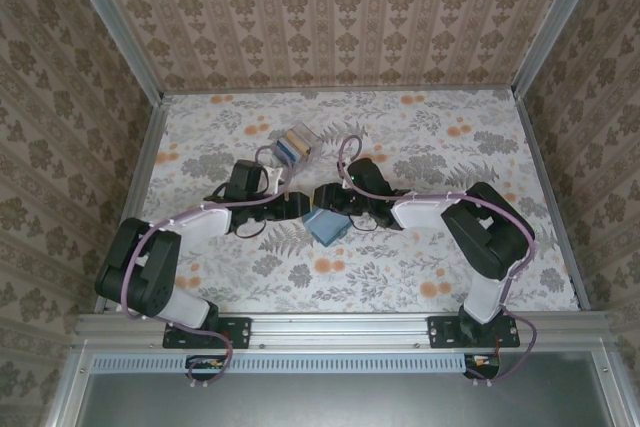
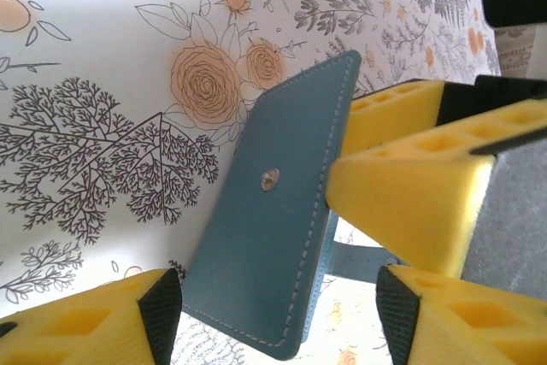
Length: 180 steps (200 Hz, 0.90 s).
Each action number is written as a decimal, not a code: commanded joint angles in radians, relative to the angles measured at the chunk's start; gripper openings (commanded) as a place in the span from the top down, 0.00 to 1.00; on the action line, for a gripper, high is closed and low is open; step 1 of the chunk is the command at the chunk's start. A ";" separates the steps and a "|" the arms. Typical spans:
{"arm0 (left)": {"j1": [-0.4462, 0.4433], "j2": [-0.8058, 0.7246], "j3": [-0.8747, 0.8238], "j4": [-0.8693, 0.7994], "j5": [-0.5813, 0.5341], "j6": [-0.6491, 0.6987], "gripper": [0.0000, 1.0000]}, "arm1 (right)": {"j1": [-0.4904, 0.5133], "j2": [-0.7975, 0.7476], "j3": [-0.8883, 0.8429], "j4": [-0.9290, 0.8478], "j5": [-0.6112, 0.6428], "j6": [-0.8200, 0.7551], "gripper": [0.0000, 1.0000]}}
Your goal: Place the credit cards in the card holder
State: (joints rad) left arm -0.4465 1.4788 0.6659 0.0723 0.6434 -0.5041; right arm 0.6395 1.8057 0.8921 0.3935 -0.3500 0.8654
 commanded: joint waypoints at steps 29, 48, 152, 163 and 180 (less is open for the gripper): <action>-0.060 0.056 0.054 -0.061 -0.085 0.083 0.53 | -0.017 0.031 0.060 -0.004 -0.044 0.062 0.57; -0.060 0.050 0.068 -0.089 -0.122 0.051 0.73 | -0.035 0.001 0.052 -0.067 -0.027 0.066 0.56; -0.140 -0.020 -0.098 0.186 -0.161 -0.360 0.94 | 0.021 -0.275 -0.005 -0.559 0.246 0.094 0.41; -0.160 -0.039 -0.135 0.242 -0.201 -0.415 0.95 | 0.045 -0.275 -0.002 -0.604 0.282 0.104 0.40; -0.176 -0.071 -0.166 0.277 -0.235 -0.461 0.95 | 0.057 -0.254 -0.001 -0.674 0.353 0.125 0.38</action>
State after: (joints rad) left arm -0.5995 1.4620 0.5377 0.2249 0.4721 -0.8162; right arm 0.6701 1.5414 0.9058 -0.0849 -0.1528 0.9501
